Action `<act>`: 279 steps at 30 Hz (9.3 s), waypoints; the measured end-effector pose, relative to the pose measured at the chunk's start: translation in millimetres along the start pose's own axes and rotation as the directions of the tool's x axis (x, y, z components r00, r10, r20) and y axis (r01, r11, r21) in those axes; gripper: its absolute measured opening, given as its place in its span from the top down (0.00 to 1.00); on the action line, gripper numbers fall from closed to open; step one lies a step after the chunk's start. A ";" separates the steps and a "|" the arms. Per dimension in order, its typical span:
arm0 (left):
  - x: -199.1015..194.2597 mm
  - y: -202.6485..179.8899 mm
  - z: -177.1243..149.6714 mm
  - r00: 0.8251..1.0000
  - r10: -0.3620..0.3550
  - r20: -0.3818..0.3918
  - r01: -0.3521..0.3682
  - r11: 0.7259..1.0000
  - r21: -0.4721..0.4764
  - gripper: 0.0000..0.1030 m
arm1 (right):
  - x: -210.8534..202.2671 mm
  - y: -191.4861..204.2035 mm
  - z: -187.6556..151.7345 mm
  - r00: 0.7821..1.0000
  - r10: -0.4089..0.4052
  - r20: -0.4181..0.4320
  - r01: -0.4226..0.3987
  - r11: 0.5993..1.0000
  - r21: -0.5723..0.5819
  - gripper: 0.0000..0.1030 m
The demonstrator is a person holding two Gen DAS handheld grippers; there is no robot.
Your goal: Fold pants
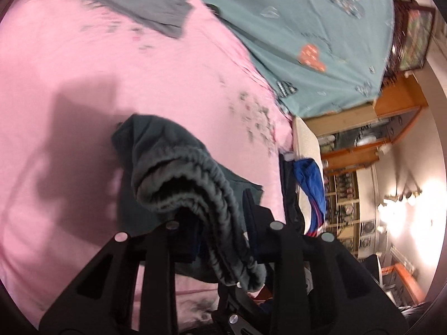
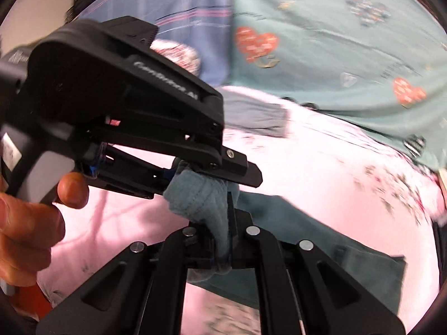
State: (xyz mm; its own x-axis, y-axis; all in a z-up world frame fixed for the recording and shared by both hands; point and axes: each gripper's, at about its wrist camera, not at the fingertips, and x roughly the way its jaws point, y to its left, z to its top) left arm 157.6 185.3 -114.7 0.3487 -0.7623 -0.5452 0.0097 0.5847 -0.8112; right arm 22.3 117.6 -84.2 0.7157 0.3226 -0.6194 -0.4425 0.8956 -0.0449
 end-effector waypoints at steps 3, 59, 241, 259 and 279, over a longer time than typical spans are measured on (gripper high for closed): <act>42.2 -41.5 -5.3 0.999 -0.007 -0.052 0.011 0.996 0.083 0.74 | -20.5 -41.6 -8.8 0.998 -0.062 0.003 0.061 0.996 0.071 0.94; 158.8 -45.5 -86.2 0.811 0.585 -0.026 -0.551 0.778 0.301 0.24 | -76.3 -326.7 -141.1 0.987 0.082 -0.138 0.031 0.746 0.665 0.61; 249.2 -131.8 -112.7 0.566 0.757 0.325 -0.808 0.432 0.400 0.26 | 37.8 -412.1 -97.5 0.600 0.781 -0.171 -0.665 0.607 0.436 0.55; 342.7 -163.3 -184.5 0.732 0.666 0.141 -0.590 0.518 0.619 0.27 | 70.9 -454.2 -159.8 0.614 0.770 -0.171 -0.510 0.553 0.659 0.84; 78.1 -40.8 -119.4 0.682 0.695 0.229 -0.713 0.701 -0.006 0.26 | -36.6 -340.2 -107.3 0.775 0.614 -0.150 -0.541 0.767 0.344 0.54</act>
State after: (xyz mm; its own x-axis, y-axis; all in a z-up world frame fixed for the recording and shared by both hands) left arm 72.5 68.7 -149.4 0.4590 -0.0498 -0.8870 -0.2473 0.9518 -0.1815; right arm 88.7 -231.8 -130.3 0.2023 0.7539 -0.6250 -0.5413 0.6180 0.5702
